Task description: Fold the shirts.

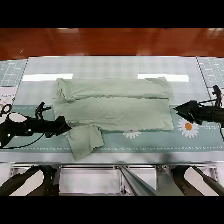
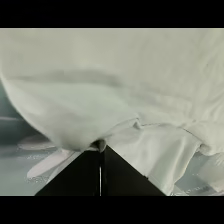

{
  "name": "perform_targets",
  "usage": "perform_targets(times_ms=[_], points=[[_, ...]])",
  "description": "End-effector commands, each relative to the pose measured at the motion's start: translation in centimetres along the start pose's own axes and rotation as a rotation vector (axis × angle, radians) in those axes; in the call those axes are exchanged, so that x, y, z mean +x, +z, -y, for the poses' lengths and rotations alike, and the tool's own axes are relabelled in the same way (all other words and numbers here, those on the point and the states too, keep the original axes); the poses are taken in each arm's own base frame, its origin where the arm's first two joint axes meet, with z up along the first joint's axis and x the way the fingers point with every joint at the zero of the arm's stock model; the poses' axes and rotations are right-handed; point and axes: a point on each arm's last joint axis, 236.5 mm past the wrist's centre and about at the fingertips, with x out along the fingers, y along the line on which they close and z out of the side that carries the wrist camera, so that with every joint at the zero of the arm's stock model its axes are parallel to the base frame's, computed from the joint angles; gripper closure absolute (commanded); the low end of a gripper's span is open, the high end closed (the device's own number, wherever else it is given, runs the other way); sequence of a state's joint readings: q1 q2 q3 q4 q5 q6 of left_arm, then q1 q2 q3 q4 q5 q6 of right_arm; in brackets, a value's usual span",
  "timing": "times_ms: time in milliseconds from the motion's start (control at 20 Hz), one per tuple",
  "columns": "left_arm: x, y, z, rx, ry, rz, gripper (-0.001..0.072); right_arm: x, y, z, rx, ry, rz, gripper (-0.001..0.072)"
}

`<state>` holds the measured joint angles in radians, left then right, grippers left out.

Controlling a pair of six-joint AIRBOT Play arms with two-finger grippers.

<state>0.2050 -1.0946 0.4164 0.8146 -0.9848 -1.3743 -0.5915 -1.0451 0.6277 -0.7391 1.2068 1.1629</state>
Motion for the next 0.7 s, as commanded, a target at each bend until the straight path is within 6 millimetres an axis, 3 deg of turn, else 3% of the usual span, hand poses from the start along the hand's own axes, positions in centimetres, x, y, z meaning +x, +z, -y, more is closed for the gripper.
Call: perform_targets(times_ms=[0, 100, 300, 500, 650], points=[[-0.3, 0.4, 1.3, 0.026, -0.016, -0.001, 0.0685, -2.0, -0.2, 6.5, 0.132, -0.210, 0.013, 0.0311], [-0.4, 0.6, 1.4, 0.028, -0.019, 0.002, 0.0685, -2.5, -1.3, 8.0, 0.159, -0.270, -0.026, 0.0311], [-0.4, 0.5, 1.5, 0.022, -0.020, -0.001, 0.0685, -0.7, -4.1, 8.3, 0.240, -0.215, -0.198, 0.0311], [-0.4, 0.5, 1.5, 0.022, -0.020, -0.001, 0.0685, 1.6, -5.6, 8.3, 0.246, -0.183, -0.309, 0.0311], [-0.4, 0.5, 1.5, 0.022, -0.020, -0.001, 0.0685, 3.8, -5.4, 7.3, 0.218, -0.159, -0.321, 0.0311]])
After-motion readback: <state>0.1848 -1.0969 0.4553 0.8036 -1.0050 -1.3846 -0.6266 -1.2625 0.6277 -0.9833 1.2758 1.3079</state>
